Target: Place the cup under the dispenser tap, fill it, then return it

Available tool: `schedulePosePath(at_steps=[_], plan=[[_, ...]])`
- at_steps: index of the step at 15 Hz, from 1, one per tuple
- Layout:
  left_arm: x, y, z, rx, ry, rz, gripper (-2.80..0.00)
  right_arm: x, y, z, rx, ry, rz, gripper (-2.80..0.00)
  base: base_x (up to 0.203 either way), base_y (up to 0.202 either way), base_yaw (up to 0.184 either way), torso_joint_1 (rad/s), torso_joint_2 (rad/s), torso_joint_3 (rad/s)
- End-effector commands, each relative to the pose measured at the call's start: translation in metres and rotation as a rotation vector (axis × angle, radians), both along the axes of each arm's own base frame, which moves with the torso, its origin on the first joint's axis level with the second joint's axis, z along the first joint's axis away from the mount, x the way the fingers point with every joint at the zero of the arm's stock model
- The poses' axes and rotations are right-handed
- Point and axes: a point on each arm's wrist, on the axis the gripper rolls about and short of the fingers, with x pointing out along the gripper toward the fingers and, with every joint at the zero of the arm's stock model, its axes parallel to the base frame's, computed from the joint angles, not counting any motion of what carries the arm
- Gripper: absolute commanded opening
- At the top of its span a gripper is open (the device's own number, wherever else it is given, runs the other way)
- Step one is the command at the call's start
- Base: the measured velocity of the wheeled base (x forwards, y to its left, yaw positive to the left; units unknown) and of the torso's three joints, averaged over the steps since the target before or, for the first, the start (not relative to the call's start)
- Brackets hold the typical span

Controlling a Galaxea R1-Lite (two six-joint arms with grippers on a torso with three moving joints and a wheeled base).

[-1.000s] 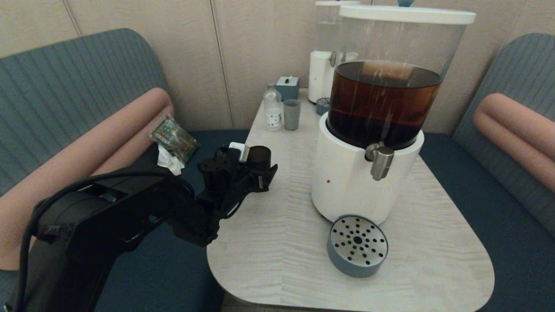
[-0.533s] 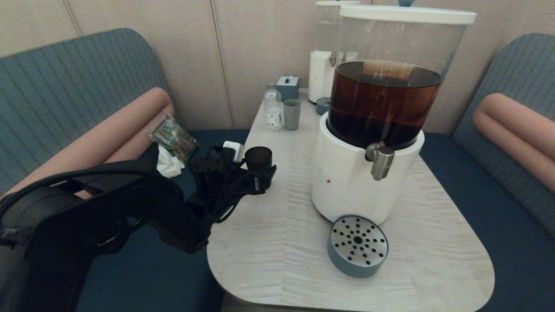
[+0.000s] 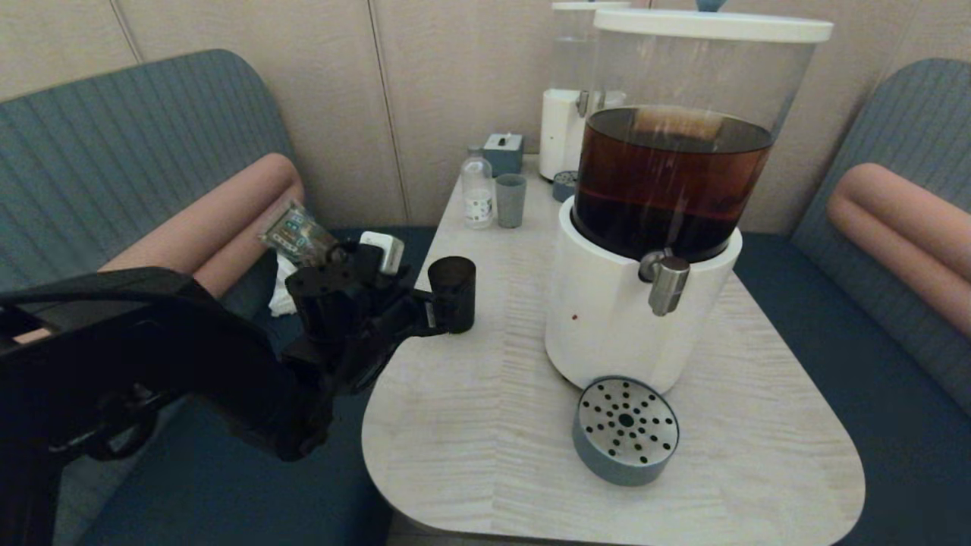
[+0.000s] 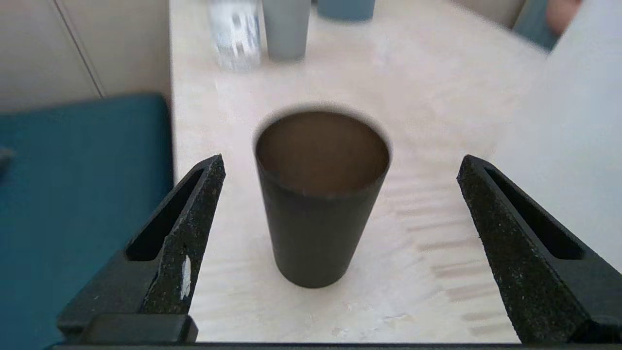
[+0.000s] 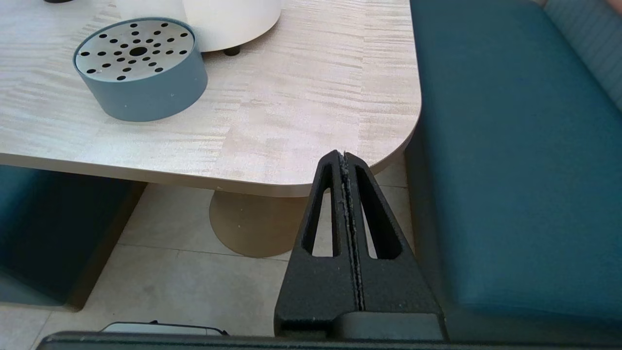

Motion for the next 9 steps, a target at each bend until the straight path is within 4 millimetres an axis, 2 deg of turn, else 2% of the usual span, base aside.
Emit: schedulePosePath(at_steps=[1,4,7,8,9], plan=[[-0.029,0.011,0.046,-0.035,-0.097,0.000,0.00,0.000,0.000,0.000,0.000,0.002,0.001,-2.80,0.000,0.000,0.000,0.000,0.00,0.000],[-0.076,0.030,0.081,-0.054,-0.161,0.002,0.00,0.000,0.000,0.000,0.000,0.002,0.001,-2.80,0.000,0.000,0.000,0.000,0.00,0.000],[-0.135,0.053,0.093,-0.057,-0.188,0.006,0.00,0.000,0.000,0.000,0.000,0.002,0.001,-2.80,0.000,0.000,0.000,0.000,0.00,0.000],[-0.154,0.060,0.097,-0.063,-0.208,0.009,-2.80,0.000,0.000,0.000,0.000,0.002,0.001,-2.80,0.000,0.000,0.000,0.000,0.00,0.000],[-0.169,0.066,0.099,-0.066,-0.225,0.011,-2.80,0.000,0.000,0.000,0.000,0.002,0.001,-2.80,0.000,0.000,0.000,0.000,0.00,0.000]])
